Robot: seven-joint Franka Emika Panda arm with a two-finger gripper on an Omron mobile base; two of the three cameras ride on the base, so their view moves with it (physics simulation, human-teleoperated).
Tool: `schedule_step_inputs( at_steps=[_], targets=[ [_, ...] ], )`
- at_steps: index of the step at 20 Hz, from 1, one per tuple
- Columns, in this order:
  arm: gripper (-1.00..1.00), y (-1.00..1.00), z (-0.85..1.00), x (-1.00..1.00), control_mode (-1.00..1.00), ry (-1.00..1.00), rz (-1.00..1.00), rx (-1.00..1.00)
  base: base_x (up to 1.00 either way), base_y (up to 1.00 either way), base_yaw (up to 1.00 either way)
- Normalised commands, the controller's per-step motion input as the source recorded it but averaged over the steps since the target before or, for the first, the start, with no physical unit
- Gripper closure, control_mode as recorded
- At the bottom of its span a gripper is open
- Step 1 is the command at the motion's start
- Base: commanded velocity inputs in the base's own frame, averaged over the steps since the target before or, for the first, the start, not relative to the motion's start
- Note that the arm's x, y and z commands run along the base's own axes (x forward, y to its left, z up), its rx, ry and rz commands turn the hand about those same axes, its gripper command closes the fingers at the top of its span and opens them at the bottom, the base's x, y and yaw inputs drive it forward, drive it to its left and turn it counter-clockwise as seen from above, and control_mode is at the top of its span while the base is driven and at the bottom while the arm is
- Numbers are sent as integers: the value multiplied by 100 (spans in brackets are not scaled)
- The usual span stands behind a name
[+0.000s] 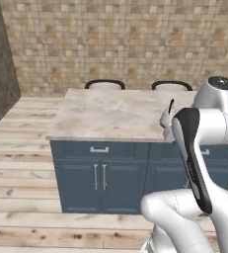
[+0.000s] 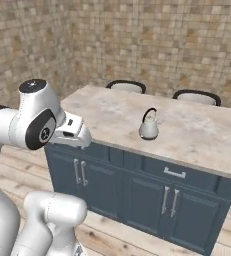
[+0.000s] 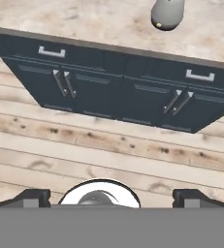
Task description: Pick the kettle and bowl and place them in the sink. Then turn on the water.
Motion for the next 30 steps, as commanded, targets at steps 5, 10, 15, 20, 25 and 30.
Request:
schedule_step_inputs(
  at_steps=[5, 10, 15, 20, 25, 30],
  targets=[
    [-100, 0, 0, 0, 100, 0, 0, 0, 60, 64, -39],
    [-100, 0, 0, 0, 100, 0, 0, 0, 69, 65, -28],
    [-100, 0, 0, 0, 100, 0, 0, 0, 49, 13, -13],
    [-100, 0, 0, 0, 100, 0, 0, 0, 16, -33, 0],
    [-100, 0, 0, 0, 100, 0, 0, 0, 0, -63, -5],
    [-100, 0, 0, 0, 100, 0, 0, 0, 2, -67, -8]
  ],
)
